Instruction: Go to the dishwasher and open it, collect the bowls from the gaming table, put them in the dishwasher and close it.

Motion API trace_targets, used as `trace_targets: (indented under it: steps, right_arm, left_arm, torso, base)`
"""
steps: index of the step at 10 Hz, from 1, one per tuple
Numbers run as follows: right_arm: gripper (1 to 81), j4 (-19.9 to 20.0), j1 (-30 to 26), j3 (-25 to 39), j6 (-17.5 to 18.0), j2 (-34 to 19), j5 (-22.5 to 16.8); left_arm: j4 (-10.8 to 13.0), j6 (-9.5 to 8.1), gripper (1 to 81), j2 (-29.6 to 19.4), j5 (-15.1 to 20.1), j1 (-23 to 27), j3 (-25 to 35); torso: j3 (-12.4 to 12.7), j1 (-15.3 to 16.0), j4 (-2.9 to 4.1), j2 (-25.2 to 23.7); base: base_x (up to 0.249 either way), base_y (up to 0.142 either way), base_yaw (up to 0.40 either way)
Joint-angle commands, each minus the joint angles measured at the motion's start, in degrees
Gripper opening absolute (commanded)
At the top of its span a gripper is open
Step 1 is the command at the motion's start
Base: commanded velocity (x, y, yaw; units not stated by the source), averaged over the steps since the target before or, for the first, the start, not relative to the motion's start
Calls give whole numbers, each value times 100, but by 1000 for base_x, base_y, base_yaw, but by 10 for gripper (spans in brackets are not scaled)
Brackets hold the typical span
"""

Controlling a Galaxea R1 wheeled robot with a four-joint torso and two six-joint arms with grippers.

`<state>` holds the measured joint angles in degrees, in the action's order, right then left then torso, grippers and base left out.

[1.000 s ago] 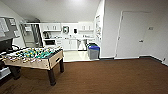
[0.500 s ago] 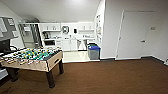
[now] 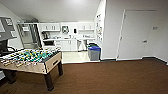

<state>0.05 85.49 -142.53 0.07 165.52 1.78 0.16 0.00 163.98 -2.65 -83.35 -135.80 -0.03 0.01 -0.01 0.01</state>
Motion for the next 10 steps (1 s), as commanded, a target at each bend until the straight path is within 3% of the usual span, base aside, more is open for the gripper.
trace_targets:
  steps: [1,6,10]
  right_arm:
    - [811,-22,-344,42,-16,-43,-283]
    - [811,-22,-353,51,-16,-34,-283]
    - [811,-31,-352,51,-16,-34,-283]
  left_arm:
    - [-25,9,811,-31,265,323,80]
    - [-33,9,811,-49,265,323,80]
    - [-25,18,811,-49,265,323,80]
  torso:
    - [0,0,0,-1]
    - [0,5,0,-1]
    - [-2,2,0,-1]
  base:
    - [164,0,0]
    - [164,0,0]
    - [164,70,0]
